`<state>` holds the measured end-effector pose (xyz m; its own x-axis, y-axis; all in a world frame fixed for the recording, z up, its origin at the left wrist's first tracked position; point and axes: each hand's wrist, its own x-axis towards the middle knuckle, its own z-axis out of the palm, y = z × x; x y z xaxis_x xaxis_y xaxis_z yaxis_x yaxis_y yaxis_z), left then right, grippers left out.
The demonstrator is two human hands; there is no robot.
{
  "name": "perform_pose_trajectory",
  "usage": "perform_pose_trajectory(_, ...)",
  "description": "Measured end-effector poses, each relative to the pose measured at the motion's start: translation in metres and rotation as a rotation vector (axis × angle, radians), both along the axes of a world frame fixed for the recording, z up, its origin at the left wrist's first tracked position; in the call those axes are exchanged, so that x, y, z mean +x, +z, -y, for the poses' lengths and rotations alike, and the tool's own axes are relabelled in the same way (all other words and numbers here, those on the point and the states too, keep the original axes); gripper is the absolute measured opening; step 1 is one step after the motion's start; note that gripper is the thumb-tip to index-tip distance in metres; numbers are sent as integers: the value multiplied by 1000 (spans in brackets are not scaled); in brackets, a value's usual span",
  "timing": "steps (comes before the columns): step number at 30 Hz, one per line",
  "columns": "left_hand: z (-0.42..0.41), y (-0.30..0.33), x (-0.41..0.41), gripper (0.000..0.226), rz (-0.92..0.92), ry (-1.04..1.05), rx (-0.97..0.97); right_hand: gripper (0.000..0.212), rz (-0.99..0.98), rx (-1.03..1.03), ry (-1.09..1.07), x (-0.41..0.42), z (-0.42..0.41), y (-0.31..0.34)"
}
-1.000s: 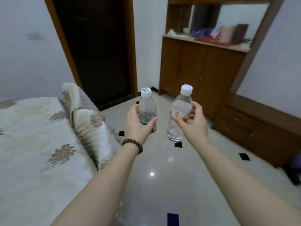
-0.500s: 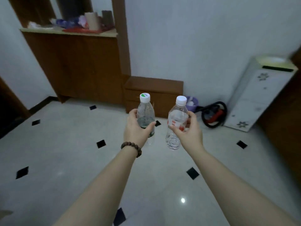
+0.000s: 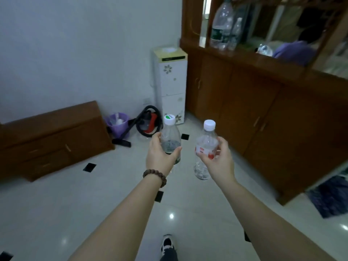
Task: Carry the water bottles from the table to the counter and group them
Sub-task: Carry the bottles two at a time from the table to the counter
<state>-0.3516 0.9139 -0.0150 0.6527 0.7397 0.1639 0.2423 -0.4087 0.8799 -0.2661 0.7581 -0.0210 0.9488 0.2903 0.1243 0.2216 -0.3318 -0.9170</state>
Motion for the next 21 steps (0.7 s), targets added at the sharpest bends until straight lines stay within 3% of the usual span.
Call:
perform_pose_trajectory(9,6,-10,182,72,4,-222,-45,80,-9,-62,-281,144,30,-17)
perform_pose_trajectory(21,-45,9,403,74,48,-361,41,82,17,-48,-419,338,-1,7)
